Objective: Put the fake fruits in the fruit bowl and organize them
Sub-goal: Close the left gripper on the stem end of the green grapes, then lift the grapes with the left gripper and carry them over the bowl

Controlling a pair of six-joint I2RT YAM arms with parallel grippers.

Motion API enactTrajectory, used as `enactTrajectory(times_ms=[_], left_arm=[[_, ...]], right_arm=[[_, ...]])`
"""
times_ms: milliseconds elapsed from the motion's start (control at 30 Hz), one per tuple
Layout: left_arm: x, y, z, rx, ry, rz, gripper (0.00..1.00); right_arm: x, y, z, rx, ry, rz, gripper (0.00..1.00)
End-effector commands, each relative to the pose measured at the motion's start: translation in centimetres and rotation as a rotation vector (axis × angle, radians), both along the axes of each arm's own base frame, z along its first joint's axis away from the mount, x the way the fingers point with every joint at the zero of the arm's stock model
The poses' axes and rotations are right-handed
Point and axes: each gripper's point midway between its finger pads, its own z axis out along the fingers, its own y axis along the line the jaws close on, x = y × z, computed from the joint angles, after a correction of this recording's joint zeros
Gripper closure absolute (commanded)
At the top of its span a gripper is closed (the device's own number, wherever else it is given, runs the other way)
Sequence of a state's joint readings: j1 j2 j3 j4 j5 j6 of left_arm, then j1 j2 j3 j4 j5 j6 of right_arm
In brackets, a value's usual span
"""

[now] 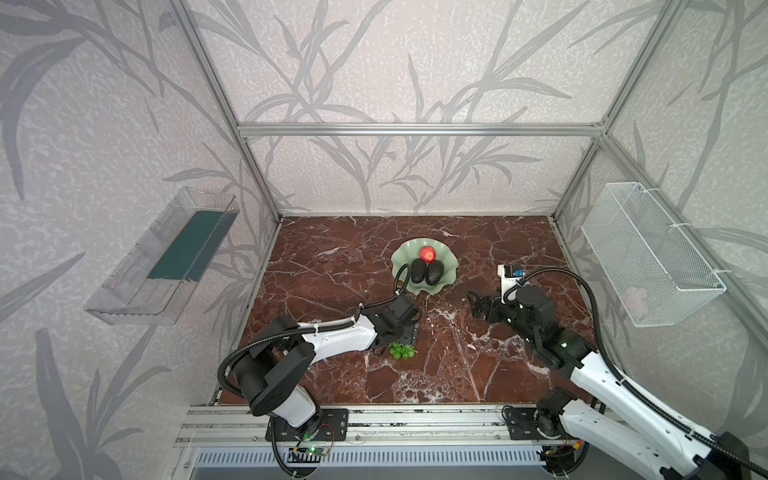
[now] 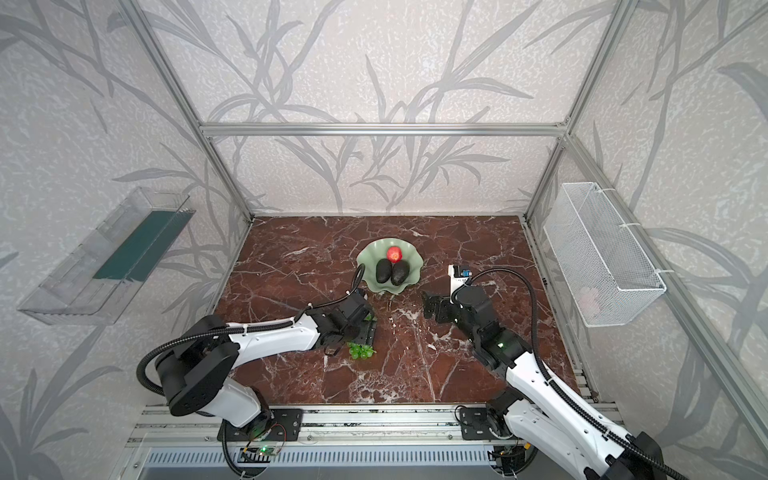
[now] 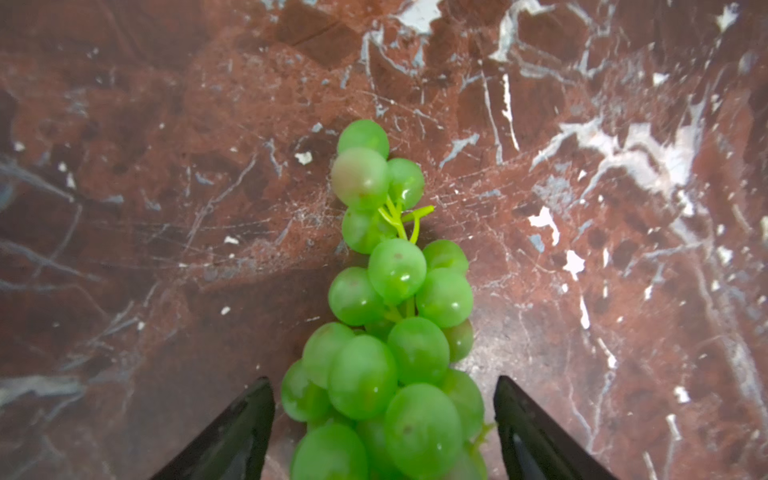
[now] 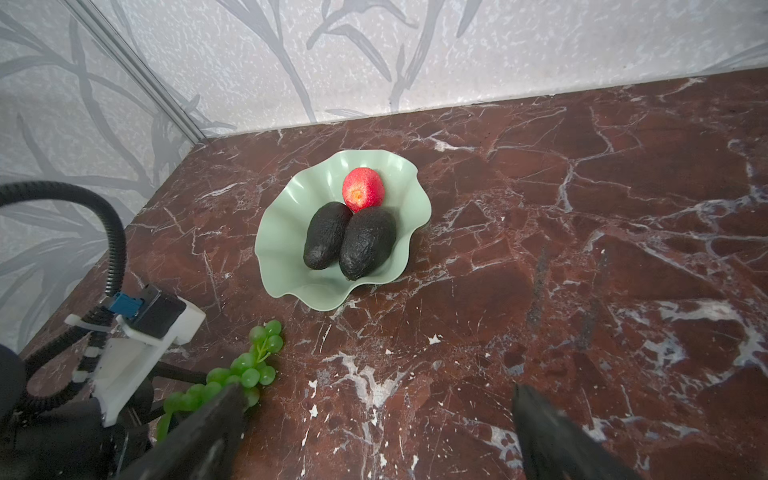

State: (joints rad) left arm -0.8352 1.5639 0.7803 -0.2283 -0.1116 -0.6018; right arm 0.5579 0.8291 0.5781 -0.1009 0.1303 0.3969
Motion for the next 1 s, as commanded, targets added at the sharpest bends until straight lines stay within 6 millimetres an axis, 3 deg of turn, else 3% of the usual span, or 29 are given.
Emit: enactTrajectory(times_ms=[0, 167, 467, 833, 967], left_arm=[[0.5, 0.4, -0.1, 0.009, -0.005, 0.033, 0.29], [0.4, 1.1, -0.1, 0.019, -0.011, 0.048, 0.40], [0.3, 2.0, 0.8, 0.022, -0.044, 0.047, 0.51], [0.6, 3.4, 3.5, -0.017, -0.114, 0.077, 0.56], [1.0, 3.9, 5.6, -0.050, -0.166, 0.099, 0.56]], right_arm=[[0.1, -0.2, 0.5, 0.013, -0.018, -0.011, 0.01], [0.1, -0.2, 0.1, 0.014, -0.014, -0.016, 0.01], [0.2, -0.2, -0.2, 0.023, -0.009, -0.023, 0.01], [0.2, -0.3, -0.1, 0.027, -0.012, -0.031, 0.01], [0.3, -0.3, 0.0, 0.029, -0.013, -0.032, 0.01]])
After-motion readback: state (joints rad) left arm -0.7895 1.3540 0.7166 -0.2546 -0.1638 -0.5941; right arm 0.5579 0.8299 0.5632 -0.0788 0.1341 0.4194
